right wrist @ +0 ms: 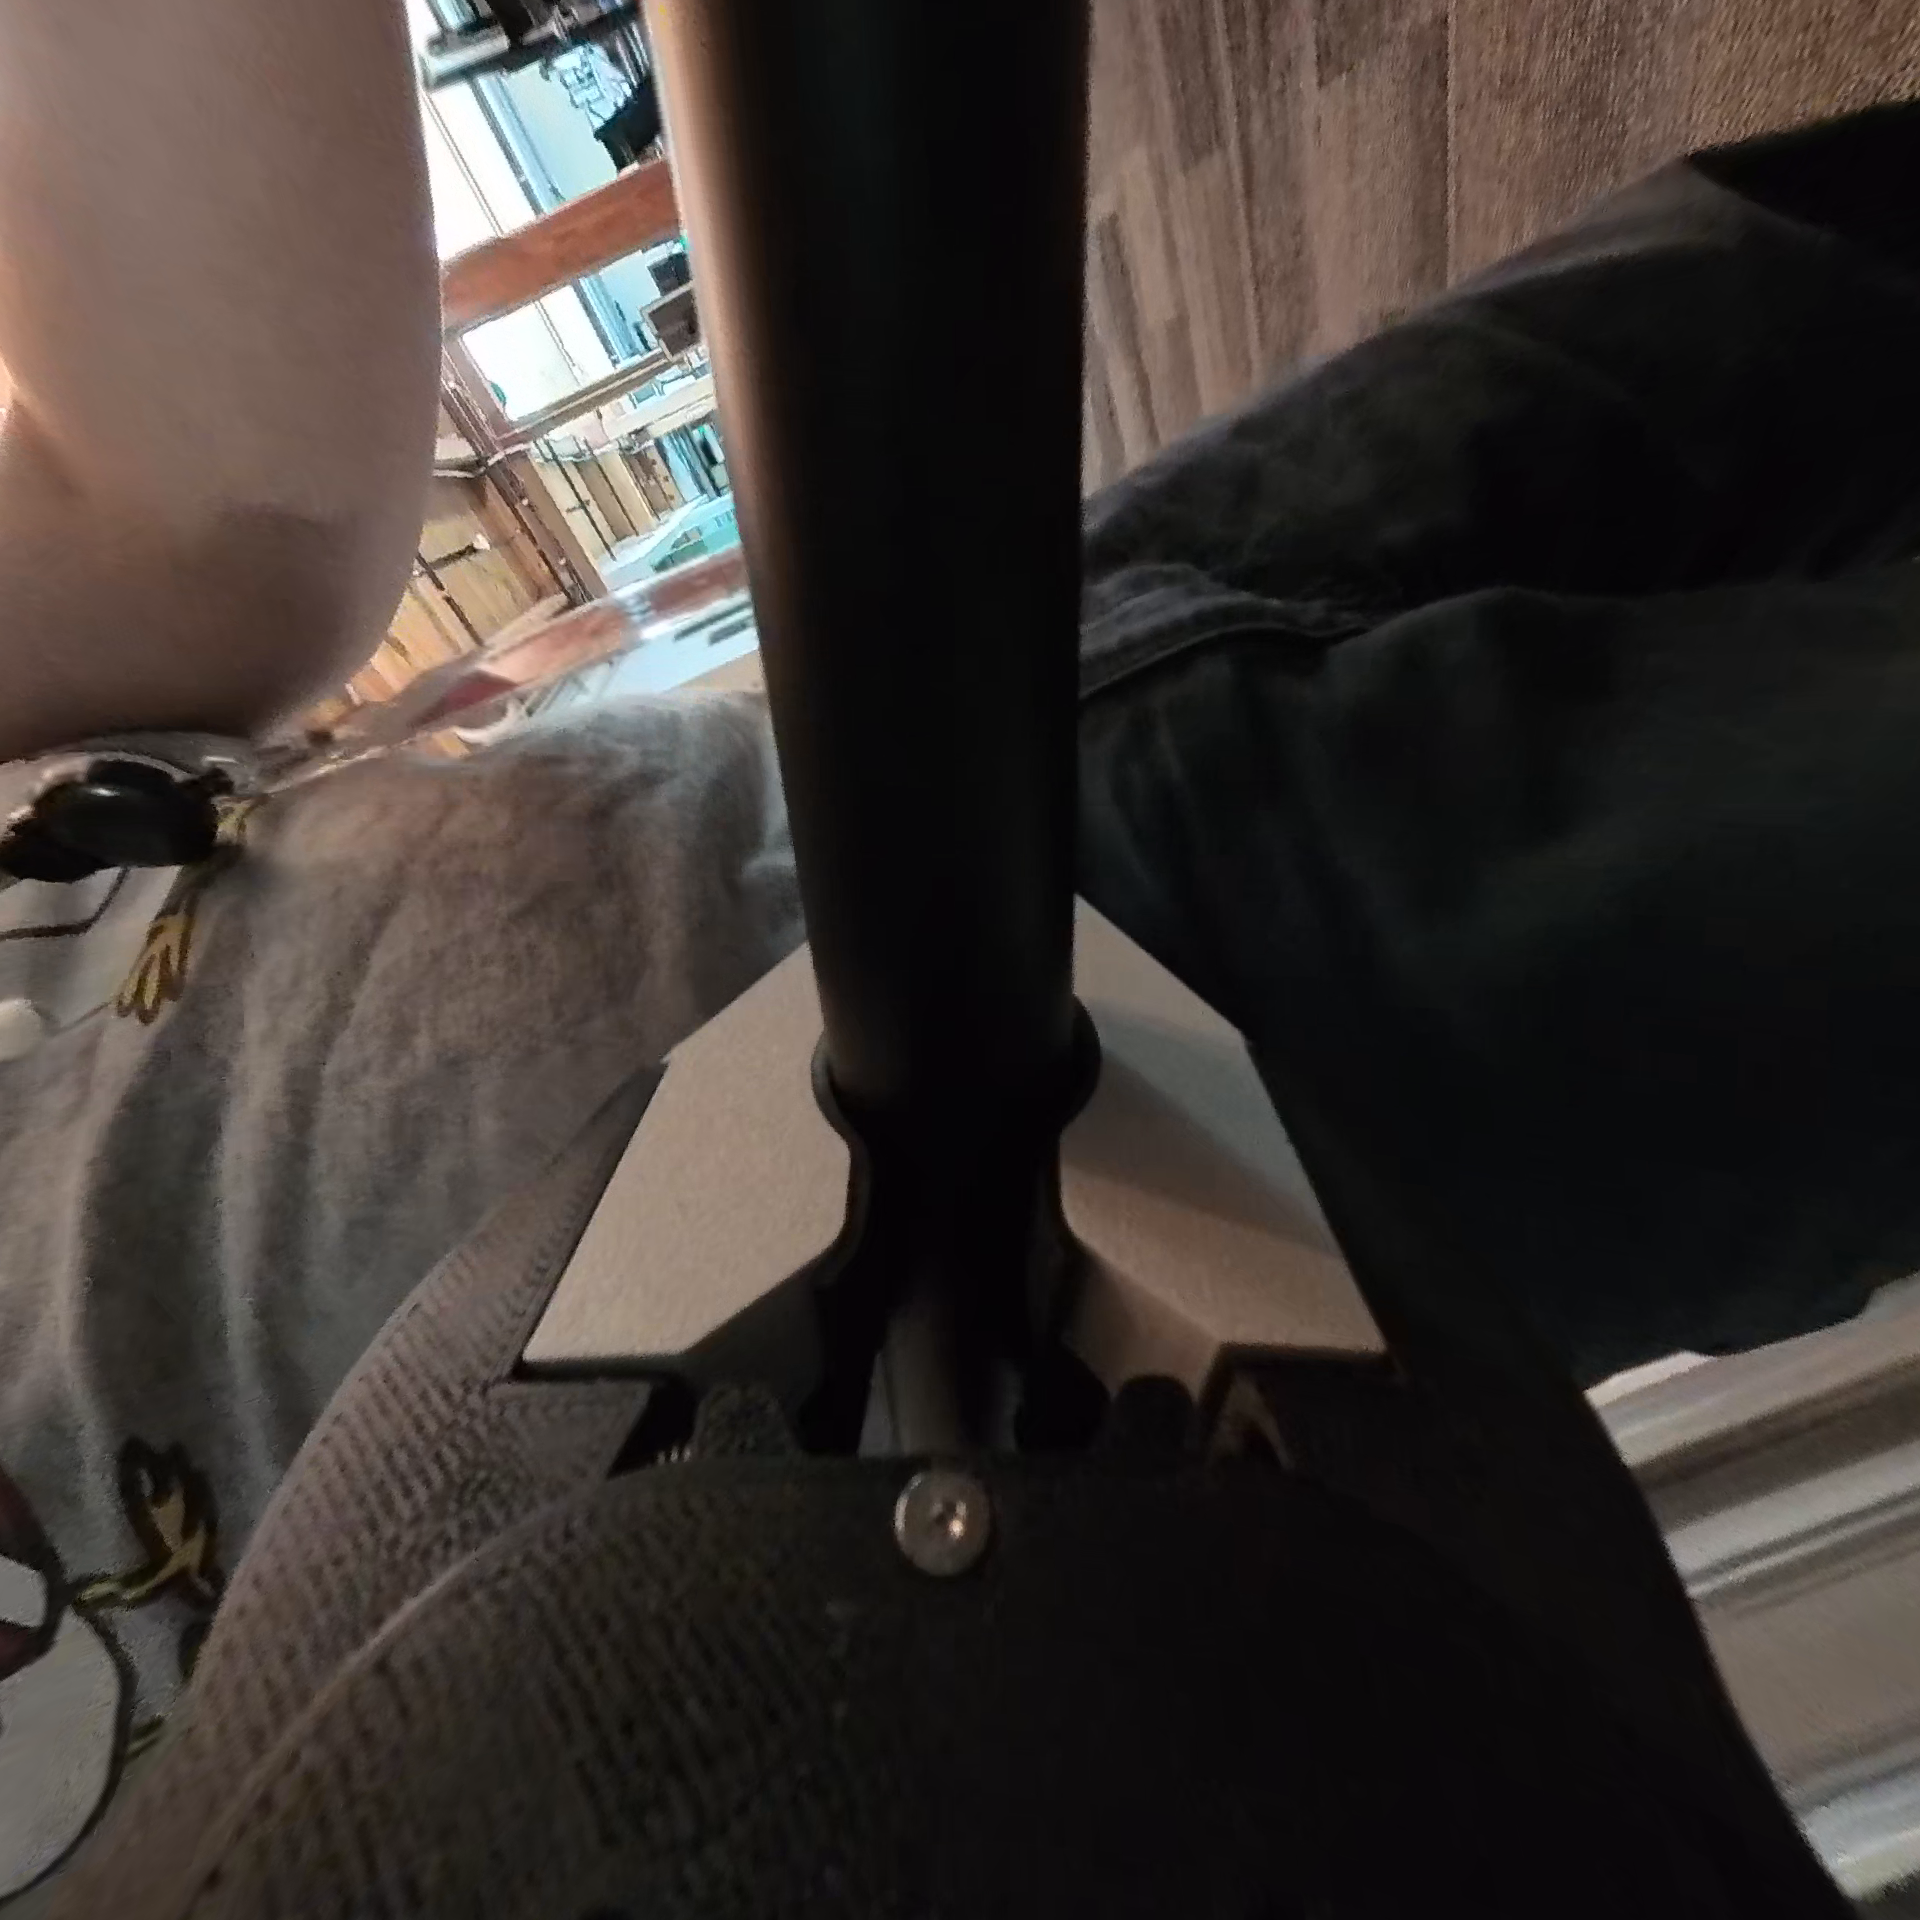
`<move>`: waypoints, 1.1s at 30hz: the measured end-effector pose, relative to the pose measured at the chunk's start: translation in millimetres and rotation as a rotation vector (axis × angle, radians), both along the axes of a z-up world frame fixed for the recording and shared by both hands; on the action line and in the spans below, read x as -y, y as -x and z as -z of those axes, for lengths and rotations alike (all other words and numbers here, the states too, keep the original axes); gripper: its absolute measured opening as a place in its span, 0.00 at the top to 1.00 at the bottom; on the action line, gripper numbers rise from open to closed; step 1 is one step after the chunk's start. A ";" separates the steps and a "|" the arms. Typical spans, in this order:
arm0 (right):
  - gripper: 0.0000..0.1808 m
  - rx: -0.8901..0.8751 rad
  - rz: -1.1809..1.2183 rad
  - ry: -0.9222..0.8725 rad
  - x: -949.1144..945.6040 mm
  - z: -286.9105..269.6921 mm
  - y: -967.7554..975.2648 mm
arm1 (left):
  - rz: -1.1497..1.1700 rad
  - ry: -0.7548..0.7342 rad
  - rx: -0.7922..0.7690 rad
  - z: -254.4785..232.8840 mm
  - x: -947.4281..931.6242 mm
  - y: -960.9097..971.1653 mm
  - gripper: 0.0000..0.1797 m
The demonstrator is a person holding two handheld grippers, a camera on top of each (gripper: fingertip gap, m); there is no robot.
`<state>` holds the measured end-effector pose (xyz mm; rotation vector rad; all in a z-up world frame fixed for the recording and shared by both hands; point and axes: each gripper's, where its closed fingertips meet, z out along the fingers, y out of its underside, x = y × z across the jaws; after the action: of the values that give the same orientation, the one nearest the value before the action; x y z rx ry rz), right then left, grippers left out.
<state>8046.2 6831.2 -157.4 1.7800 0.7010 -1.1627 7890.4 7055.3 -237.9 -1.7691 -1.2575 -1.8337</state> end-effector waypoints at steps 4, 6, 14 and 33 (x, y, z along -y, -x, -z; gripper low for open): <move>0.86 0.009 -0.019 -0.029 -10.5 2.6 6.2 | -0.006 -0.025 0.015 -2.7 -17.2 4.7 0.92; 0.87 0.018 -0.019 -0.042 -15.7 2.0 3.6 | 0.003 -0.040 0.024 -5.5 -24.8 1.0 0.92; 0.87 0.036 -0.065 -0.068 -38.4 3.1 -2.5 | -0.016 -0.066 0.039 -8.0 -47.9 -1.3 0.92; 0.88 0.027 -0.142 -0.049 -52.7 5.1 6.0 | -0.012 -0.074 0.020 -5.2 -58.1 13.8 0.92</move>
<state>8040.2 6883.9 -162.5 1.7529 0.8315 -1.0329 7876.6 7113.3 -232.8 -1.7051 -1.1895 -1.8706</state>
